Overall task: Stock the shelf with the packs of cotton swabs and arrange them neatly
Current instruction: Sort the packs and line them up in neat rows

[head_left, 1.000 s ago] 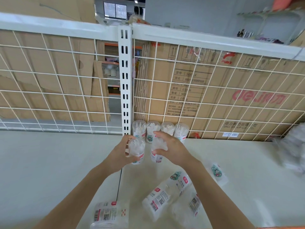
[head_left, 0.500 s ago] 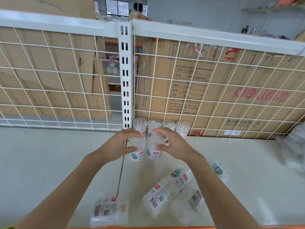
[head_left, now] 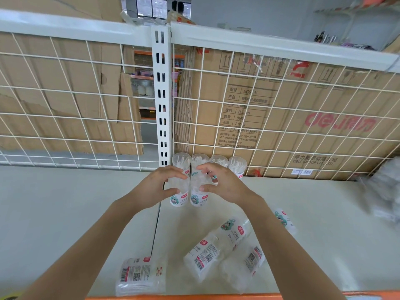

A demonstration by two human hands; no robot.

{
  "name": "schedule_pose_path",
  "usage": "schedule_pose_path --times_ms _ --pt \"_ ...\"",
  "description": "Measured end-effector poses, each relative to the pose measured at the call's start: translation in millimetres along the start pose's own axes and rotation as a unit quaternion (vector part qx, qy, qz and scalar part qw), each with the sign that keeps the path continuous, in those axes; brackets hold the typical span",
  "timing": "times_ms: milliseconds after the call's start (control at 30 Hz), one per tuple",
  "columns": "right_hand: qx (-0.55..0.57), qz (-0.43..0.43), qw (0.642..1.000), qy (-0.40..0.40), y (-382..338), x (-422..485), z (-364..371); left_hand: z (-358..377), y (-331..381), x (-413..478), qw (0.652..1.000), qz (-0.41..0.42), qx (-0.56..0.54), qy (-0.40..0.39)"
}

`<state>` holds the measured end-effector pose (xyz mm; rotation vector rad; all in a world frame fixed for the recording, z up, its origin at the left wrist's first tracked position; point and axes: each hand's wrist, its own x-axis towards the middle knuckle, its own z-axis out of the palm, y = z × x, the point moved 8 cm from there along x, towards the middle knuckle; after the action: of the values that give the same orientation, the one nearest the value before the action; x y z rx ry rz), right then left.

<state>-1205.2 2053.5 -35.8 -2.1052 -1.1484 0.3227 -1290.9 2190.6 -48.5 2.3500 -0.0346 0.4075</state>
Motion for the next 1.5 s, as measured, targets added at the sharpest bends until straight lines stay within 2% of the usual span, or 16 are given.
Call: schedule_pose_path --times_ms 800,1500 --pt "0.0 0.0 0.999 0.052 9.0 15.2 -3.9 0.3 -7.4 19.6 1.0 -0.017 0.004 0.017" --pt "-0.004 -0.007 0.997 0.077 10.8 16.0 -5.8 -2.0 -8.5 21.1 0.999 0.012 -0.022 0.03"
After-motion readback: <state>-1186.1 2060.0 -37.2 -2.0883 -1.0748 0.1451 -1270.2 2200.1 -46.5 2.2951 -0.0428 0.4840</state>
